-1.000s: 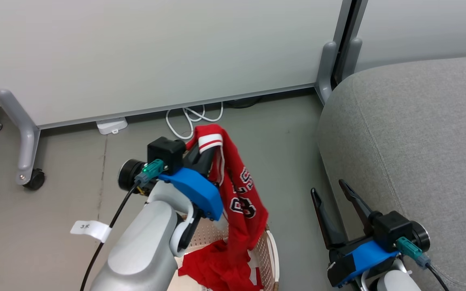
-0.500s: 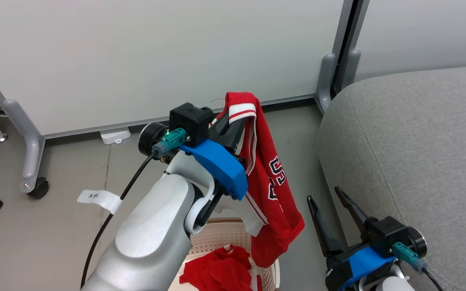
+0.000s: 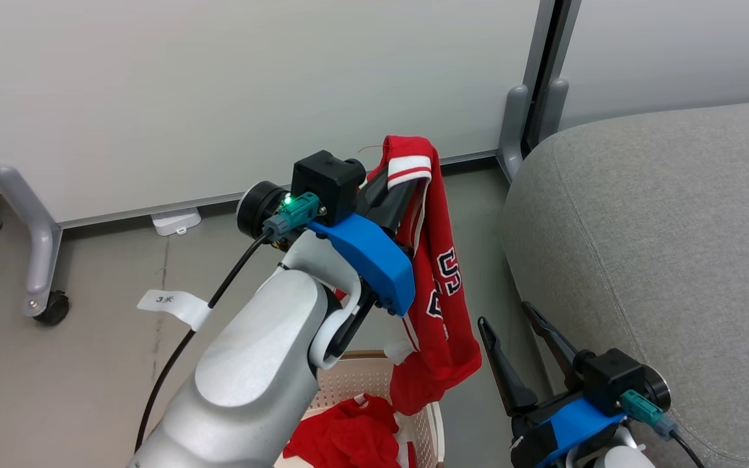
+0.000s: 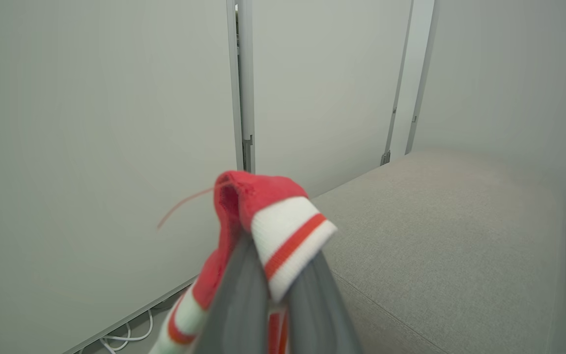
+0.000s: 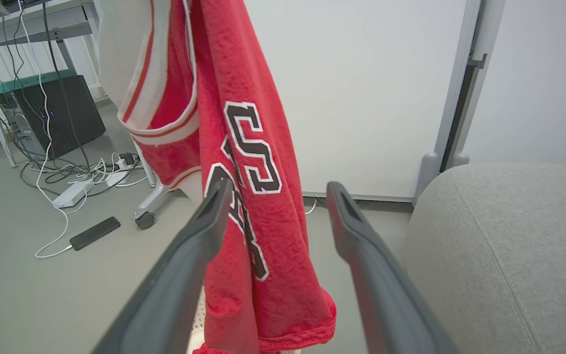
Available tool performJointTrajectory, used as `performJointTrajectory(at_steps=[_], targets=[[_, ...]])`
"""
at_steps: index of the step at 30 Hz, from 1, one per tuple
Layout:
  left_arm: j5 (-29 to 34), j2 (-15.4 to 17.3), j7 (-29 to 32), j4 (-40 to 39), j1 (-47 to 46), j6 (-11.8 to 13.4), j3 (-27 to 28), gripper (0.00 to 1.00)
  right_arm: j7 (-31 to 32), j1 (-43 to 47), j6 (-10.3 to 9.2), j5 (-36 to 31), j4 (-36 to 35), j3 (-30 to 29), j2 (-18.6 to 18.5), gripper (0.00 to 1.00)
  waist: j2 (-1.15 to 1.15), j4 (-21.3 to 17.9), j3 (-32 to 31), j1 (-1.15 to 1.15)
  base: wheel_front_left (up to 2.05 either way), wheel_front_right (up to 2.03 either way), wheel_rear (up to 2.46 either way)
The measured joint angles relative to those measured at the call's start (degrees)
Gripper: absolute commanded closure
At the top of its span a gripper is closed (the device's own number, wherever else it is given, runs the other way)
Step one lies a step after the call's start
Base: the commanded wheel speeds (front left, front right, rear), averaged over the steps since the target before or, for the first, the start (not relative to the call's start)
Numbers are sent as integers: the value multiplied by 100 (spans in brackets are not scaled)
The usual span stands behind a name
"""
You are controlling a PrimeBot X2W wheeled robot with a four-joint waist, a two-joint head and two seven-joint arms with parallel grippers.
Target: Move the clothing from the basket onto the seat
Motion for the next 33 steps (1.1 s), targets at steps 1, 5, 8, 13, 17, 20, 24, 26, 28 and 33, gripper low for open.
performJointTrajectory(at_steps=[1,5,8,13,17,20,24,26,28,33], targets=[[-5,0,5,2,-1,4,-13,100,1,-4,0,20,1,15,0,0,0,-5,8,0,0,0,0],[-59,0,45,4,-2,33,-77,100,56,-68,0,67,25,91,0,0,0,-11,48,0,0,0,0],[-99,1,49,-2,-19,60,-156,100,98,-207,0,73,88,160,0,0,0,0,84,0,0,0,0],[-209,0,47,-65,-63,104,-293,100,261,-517,0,137,356,282,0,0,0,39,134,0,0,0,0],[-304,0,47,-93,-98,152,-433,100,394,-856,0,36,672,370,0,0,0,71,166,0,0,0,0],[-365,1,47,-103,-137,179,-517,100,456,-1135,0,-55,938,396,0,0,0,96,189,0,0,0,0],[-424,0,45,-98,-192,202,-616,100,464,-1483,0,-142,1295,389,0,0,0,134,212,1,0,0,0],[-465,1,41,-88,-216,204,-650,100,488,-1647,0,-133,1486,409,0,0,0,154,216,0,0,0,0],[-501,0,37,-76,-236,223,-697,100,517,-1784,0,-65,1701,503,0,0,0,174,220,1,0,0,0],[-599,0,10,-64,-296,234,-812,100,558,-2080,0,103,2230,720,0,0,0,224,221,0,0,0,0]])
